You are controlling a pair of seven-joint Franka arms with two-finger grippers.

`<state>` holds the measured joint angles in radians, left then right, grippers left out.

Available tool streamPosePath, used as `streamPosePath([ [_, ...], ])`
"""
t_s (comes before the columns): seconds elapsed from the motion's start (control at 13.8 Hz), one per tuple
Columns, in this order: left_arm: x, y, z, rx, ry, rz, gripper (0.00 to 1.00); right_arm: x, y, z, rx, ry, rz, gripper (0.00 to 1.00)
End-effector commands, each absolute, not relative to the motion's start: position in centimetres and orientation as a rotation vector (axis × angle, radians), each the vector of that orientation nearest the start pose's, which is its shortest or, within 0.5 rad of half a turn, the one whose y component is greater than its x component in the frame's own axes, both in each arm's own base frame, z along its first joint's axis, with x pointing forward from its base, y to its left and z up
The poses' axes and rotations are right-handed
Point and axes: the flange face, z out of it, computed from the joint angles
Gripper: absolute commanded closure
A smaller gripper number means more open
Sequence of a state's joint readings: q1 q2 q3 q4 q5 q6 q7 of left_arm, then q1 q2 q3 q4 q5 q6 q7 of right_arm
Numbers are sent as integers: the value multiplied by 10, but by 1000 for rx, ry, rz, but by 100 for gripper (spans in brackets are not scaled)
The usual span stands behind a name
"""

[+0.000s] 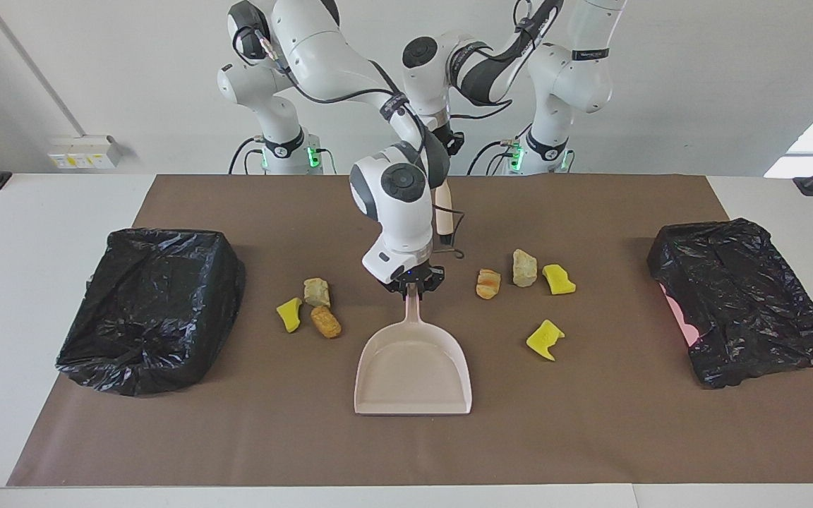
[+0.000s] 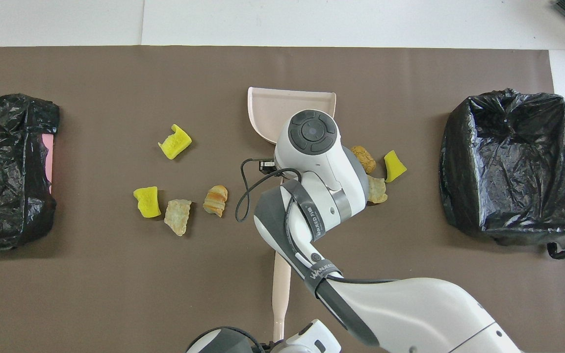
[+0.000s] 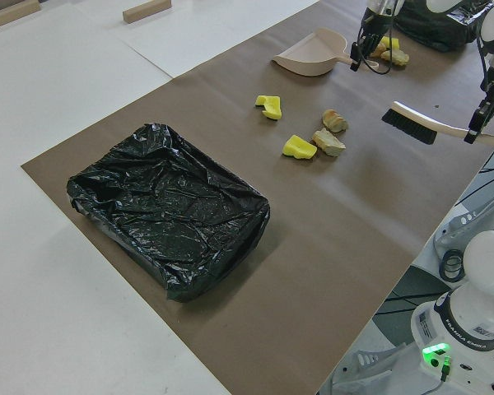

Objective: Sweep and dump trash in bin
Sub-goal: 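Grasp the dustpan with the right gripper while the left gripper grasps the brush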

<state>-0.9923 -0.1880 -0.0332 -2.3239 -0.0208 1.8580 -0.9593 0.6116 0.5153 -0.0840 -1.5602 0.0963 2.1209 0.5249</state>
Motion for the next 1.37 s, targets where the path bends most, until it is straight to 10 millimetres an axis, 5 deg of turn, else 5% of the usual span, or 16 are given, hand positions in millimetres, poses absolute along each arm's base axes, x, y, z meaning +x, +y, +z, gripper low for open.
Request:
streamPosePath([
  [0.0,249,-349,406,-2842,4,256,100,589,356,373,-3080,71,-64,100],
  [0.43,338,-272,411,-2763,-249,142,100,585,341,391,-3106,-56,1,100],
  [0.58,371,-232,425,-2784,-327,153,100,575,335,405,-3115,-220,72,100],
  [0.8,395,-192,420,-2795,-427,165,100,561,316,431,-3088,-509,136,100],
  [1.08,394,-155,395,-2776,-517,215,100,537,257,456,-2952,-940,183,100],
  [1.3,382,-158,377,-2784,-520,215,100,533,227,448,-2723,-1437,235,100],
])
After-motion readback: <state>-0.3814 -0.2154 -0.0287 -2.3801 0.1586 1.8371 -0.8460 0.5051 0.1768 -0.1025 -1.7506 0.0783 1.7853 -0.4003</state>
